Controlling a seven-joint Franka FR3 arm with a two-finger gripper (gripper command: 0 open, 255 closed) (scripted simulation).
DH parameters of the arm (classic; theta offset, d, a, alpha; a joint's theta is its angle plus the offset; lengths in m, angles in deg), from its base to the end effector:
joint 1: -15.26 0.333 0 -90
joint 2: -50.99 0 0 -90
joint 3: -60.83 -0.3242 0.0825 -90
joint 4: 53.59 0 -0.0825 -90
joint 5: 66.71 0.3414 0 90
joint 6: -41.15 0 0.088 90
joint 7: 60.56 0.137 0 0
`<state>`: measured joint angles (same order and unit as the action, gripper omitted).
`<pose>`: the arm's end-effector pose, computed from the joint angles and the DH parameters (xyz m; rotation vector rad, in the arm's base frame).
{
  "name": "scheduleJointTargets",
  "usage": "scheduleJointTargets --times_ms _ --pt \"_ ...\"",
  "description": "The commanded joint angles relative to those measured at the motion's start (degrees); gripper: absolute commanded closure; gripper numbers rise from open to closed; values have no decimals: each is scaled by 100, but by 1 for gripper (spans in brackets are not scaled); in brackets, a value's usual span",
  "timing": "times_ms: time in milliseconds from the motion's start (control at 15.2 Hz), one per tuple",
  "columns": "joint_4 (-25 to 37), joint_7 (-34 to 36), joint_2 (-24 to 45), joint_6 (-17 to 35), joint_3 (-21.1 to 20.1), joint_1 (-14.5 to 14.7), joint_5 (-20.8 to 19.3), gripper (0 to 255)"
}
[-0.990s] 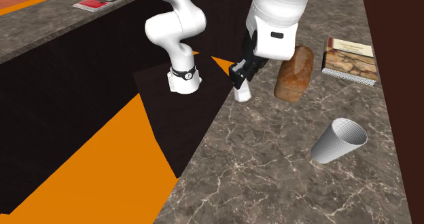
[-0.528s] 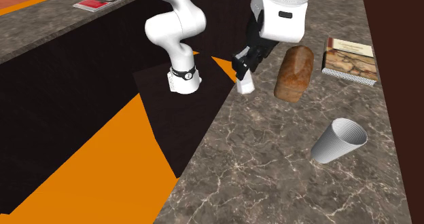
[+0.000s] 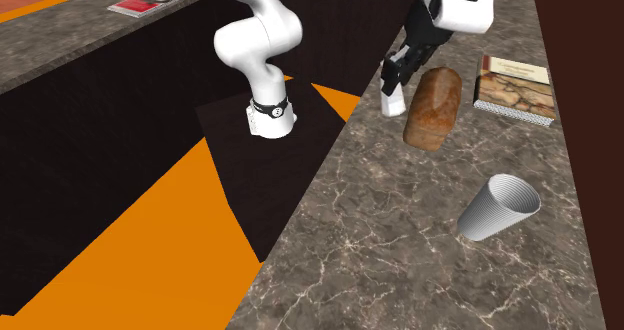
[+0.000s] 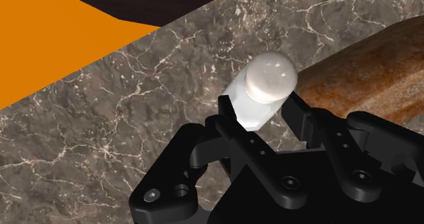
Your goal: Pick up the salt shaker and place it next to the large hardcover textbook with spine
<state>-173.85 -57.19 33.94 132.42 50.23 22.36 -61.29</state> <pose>0.3694 0.1383 0.5149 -3.1021 -0.3492 0.3390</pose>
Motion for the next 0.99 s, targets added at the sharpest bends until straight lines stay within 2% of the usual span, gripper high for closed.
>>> scheduleJointTargets --times_ms 0,528,924 --pt "32 302 23 13 -195 128 119 255" --pt "532 1449 495 99 -932 574 409 255" --pt "1174 2362 1120 169 -1474 903 421 255"
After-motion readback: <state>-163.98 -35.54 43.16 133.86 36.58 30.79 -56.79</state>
